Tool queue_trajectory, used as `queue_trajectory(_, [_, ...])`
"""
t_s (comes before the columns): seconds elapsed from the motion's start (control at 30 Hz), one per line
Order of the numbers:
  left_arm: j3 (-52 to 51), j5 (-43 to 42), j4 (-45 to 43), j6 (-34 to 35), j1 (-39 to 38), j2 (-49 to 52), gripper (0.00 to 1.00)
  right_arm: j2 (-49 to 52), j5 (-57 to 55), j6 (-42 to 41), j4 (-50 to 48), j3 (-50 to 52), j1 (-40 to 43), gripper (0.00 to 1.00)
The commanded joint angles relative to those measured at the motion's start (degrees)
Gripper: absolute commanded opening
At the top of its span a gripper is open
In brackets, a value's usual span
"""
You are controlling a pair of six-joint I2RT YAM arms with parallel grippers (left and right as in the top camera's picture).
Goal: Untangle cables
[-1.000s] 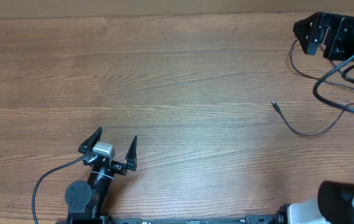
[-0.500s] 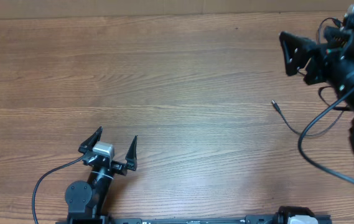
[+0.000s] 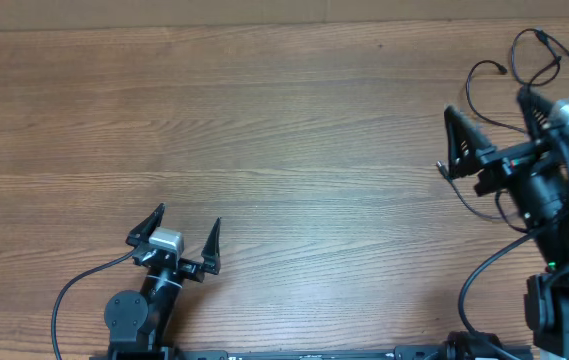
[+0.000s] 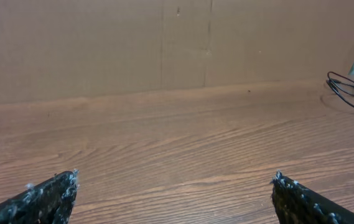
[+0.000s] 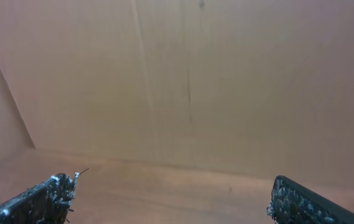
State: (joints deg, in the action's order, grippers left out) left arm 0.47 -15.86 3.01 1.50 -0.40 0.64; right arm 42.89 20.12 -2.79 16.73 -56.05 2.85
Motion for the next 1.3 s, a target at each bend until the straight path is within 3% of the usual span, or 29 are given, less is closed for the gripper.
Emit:
queue_trajectory(0.0, [-0.20, -0.13, -0.02, 0.39, -0.39, -0.37, 1.00, -2.54, -0.76, -0.17, -0.20, 3.85, -0.33, 1.00])
queue_trajectory(0.2, [-0.20, -0.13, -0.02, 0.39, -0.39, -0.37, 0.99, -7.13, -1.75, -0.17, -4.20, 11.69, -0.33, 1.00])
queue_trajectory(0.47, [-0.20, -0.11, -0.02, 0.39, -0.39, -0.37, 1.00, -13.38, -2.14, -0.17, -33.75, 28.89, -0.33, 1.00])
queue_trajectory(0.93, [-0.20, -0.11, -0.02, 0.39, -0.39, -0.37, 1.00, -21.16, -2.82, -0.15, -76.56, 55.87, -0.33, 1.00])
queue_trajectory(1.27, [-0.20, -0.13, -0.02, 0.39, -0.39, -0.37, 1.00, -22.71, -5.05, -0.17, -72.06, 55.60, -0.33, 1.00])
